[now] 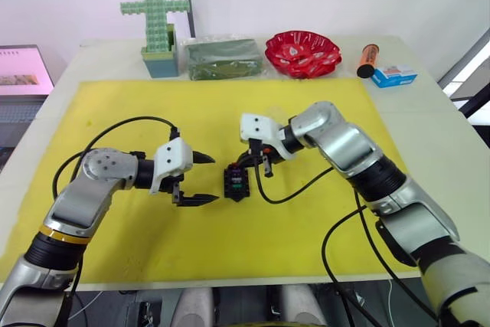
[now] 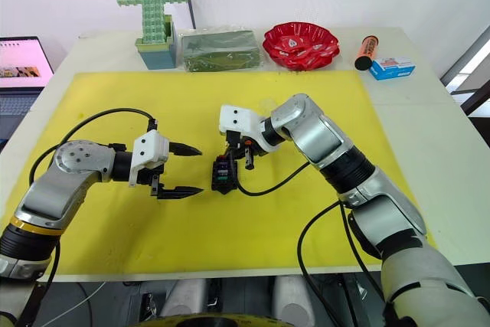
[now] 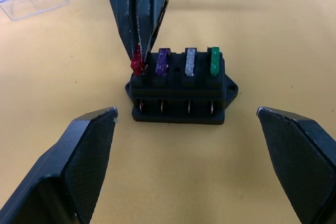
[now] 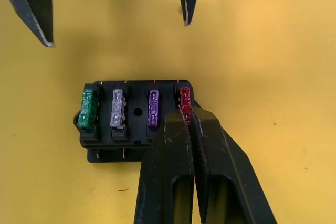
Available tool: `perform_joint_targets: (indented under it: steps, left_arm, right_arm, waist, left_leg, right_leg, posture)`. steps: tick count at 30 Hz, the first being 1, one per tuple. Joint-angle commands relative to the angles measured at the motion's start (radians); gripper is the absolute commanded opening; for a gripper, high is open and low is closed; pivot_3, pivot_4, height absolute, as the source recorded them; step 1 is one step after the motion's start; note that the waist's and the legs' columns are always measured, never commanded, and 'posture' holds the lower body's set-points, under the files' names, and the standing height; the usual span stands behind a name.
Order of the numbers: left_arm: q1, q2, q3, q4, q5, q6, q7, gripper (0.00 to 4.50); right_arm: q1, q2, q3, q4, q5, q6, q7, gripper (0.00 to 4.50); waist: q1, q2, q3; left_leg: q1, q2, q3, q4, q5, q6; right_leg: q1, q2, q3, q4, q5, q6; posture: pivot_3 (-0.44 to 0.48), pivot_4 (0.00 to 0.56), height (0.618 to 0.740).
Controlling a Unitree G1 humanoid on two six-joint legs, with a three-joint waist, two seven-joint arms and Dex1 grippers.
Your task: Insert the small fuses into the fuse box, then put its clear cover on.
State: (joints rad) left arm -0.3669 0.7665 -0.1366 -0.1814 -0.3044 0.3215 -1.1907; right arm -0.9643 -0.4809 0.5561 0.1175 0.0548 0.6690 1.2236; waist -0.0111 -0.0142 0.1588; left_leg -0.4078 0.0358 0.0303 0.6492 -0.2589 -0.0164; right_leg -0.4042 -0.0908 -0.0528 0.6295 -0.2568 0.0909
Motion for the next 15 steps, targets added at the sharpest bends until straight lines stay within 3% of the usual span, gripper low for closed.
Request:
perform_joint_targets:
  steps: [1, 15]
  left_arm:
    - [-0.007, 0.011, 0.016, -0.033, 0.003, -0.016, 0.005, 4.50]
    - [-0.010, 0.006, 0.015, -0.032, 0.009, -0.017, 0.011, 4.50]
  right_arm:
    - [-0.007, 0.009, 0.035, 0.017, -0.030, 0.015, 0.011, 0.03]
    - [-0.031, 0.032, 0.063, 0.029, -0.003, 0.184, 0.051, 0.03]
  waist:
    - [0.000, 0.000, 0.000]
    - [0.000, 0.000, 0.000]
  left_leg:
    - [0.000, 0.000, 0.000, 0.000, 0.000, 0.000]
    - [0.000, 0.000, 0.000, 0.000, 0.000, 0.000]
  right_leg:
    - [0.000, 0.000, 0.000, 0.000, 0.000, 0.000]
    - [0.001, 0.000, 0.000, 0.000, 0.000, 0.000]
  posture:
    - [0.000, 0.150, 0.740]
    - [0.000, 0.150, 0.740]
